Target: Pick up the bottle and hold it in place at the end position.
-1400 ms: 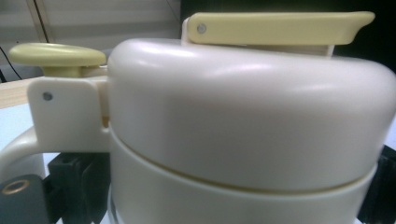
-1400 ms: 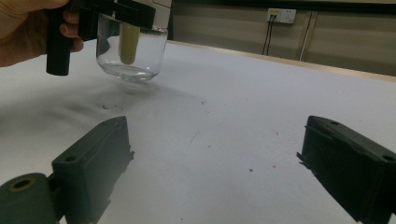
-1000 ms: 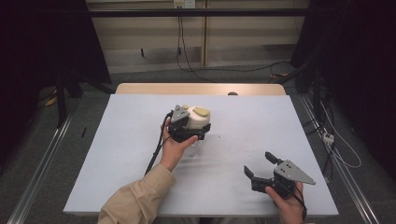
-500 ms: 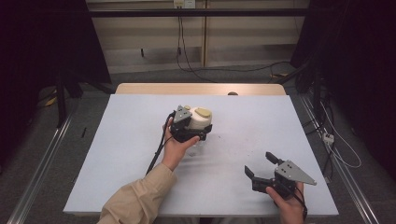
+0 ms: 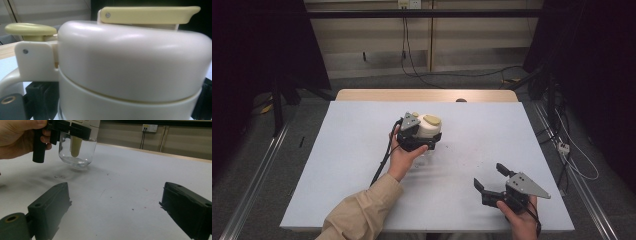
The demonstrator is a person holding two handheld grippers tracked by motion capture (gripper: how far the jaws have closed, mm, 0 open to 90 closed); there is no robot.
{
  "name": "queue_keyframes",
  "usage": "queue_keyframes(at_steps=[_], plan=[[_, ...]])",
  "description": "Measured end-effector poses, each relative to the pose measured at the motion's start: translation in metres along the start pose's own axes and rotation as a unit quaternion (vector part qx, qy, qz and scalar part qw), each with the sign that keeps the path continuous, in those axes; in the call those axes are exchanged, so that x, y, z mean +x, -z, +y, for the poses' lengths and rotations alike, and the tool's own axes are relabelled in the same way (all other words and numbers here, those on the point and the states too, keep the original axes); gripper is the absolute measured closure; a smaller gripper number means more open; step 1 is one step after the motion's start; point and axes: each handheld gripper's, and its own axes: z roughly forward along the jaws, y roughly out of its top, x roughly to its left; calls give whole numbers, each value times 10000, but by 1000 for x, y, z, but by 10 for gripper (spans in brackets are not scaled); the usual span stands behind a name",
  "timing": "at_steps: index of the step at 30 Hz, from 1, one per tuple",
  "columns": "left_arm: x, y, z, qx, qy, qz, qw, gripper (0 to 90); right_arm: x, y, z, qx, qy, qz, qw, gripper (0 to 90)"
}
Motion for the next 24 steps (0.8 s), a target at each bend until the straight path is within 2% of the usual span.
queue_keyframes(at_steps=[10, 20, 24], plan=[[-3, -5, -2, -3, 53, -37, 10000, 63, 2, 0, 0, 9, 30, 7, 10000, 72], [-7, -13, -3, 26, 14, -139, 9999, 63, 1, 1, 0, 7, 18, -44, 10000, 71], [-9, -15, -3, 14, 81, -133, 9999, 63, 1, 2, 0, 5, 33, -49, 10000, 71]])
